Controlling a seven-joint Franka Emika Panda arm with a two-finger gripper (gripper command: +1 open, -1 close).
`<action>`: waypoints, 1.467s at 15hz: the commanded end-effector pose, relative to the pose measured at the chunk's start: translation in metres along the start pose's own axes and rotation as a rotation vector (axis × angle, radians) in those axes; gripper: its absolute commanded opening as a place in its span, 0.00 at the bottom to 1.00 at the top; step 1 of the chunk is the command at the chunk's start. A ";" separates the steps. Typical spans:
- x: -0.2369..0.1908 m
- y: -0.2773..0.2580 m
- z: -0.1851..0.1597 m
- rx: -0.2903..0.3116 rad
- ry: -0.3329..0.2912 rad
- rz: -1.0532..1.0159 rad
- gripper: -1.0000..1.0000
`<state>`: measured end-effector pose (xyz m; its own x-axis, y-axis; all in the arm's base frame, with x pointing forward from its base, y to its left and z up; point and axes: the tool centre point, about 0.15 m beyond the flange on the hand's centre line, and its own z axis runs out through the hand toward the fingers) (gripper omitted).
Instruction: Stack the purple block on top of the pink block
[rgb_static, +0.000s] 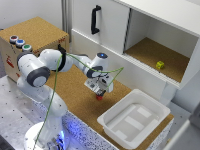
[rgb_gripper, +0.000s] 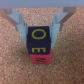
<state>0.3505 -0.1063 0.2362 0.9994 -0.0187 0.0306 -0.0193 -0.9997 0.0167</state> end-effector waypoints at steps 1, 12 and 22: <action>0.008 0.006 0.002 -0.017 0.012 0.014 1.00; -0.010 0.015 -0.108 0.003 0.089 0.089 1.00; -0.010 0.015 -0.108 0.003 0.089 0.089 1.00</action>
<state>0.3401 -0.1150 0.3404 0.9859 -0.0953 0.1372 -0.0988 -0.9949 0.0186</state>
